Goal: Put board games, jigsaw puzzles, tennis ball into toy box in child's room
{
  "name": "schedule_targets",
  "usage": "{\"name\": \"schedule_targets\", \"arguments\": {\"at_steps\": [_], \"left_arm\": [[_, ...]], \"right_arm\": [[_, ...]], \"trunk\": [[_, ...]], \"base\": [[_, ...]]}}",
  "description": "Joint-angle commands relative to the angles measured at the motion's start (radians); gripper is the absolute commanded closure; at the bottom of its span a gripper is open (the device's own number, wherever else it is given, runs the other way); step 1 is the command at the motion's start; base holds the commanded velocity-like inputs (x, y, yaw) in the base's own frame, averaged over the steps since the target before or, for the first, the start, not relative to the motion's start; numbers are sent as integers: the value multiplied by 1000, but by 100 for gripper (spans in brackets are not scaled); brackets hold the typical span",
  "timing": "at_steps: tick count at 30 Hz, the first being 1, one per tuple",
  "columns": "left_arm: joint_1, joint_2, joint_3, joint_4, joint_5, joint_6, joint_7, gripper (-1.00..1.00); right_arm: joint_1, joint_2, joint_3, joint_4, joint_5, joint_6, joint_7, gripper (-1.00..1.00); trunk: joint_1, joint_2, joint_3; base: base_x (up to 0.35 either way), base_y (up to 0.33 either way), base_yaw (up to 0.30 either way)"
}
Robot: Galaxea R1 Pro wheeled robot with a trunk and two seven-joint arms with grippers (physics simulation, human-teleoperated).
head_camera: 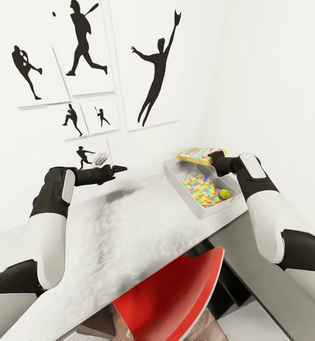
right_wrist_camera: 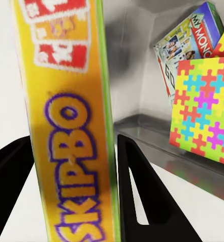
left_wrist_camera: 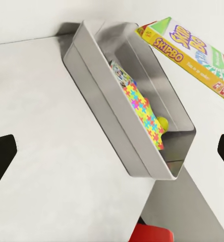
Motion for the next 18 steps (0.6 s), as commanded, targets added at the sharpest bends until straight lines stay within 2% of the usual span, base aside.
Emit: {"name": "schedule_targets", "arguments": {"at_steps": [1,9,18], "left_arm": [[-2,0,1,1,6,8,1,-100],[-2,0,1,1,5,8,1,-100],[-2,0,1,1,5,8,1,-100]], "right_arm": [[0,0,-2,-2,-6,3,-5,100],[7,-1,1,-49,-7,4,-1,100],[8,-1,1,-55,-9,7,-1,100]], "trunk": [[1,-2,-4],[1,-2,-16],[1,-2,-19]], "base": [[0,0,75],[0,0,57],[0,0,3]]}}
